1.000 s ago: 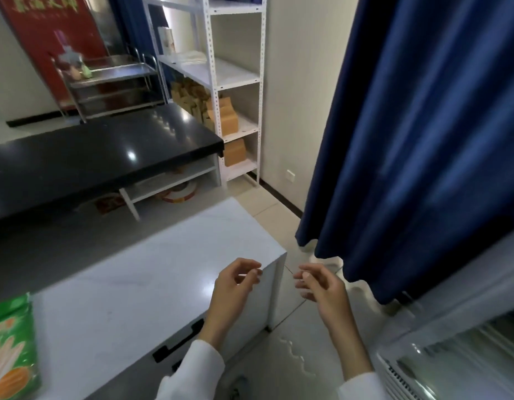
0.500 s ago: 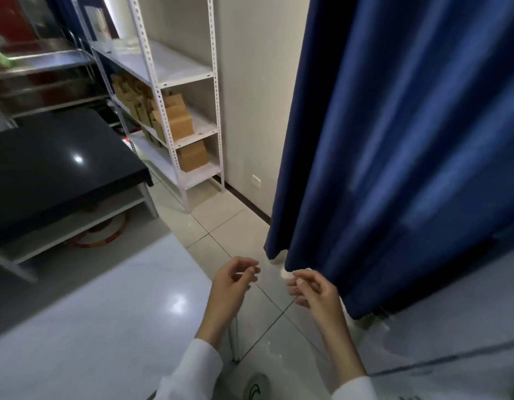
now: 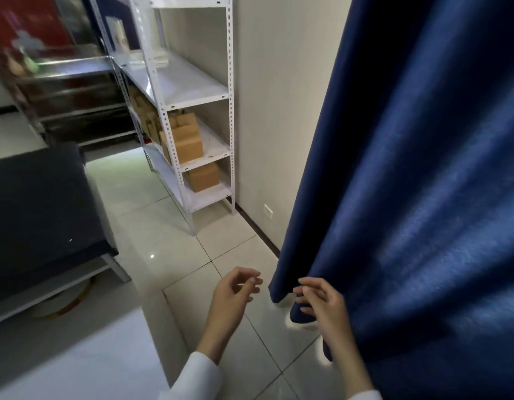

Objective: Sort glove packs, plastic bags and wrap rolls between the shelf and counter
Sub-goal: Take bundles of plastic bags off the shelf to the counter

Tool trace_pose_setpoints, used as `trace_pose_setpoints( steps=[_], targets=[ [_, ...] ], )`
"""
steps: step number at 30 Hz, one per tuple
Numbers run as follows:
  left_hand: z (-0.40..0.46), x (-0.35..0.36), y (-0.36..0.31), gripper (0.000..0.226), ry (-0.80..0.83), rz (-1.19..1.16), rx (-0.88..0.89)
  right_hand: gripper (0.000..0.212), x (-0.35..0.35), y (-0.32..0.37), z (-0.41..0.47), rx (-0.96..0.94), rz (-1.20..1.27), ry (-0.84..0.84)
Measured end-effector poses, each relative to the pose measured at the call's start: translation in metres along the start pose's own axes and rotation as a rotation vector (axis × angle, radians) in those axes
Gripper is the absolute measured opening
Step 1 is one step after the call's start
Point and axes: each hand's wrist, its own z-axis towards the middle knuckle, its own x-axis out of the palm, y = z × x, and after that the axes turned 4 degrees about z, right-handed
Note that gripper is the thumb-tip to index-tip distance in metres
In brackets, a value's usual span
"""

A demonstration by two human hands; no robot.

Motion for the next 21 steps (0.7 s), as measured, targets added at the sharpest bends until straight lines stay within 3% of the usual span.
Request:
trace_pose_setpoints(
  steps=[12, 21],
  targets=[
    [0.146, 0.034, -0.04, 0.017, -0.215, -0.007, -0.107, 0.021, 0.018, 0.037, 0.196, 0.048, -0.12, 0.26],
    [0.219, -0.014, -0.058, 0.021, -0.485, -0.095, -0.104, 0.015, 0.101, 0.073, 0.306, -0.013, -0.182, 0.448]
  ],
)
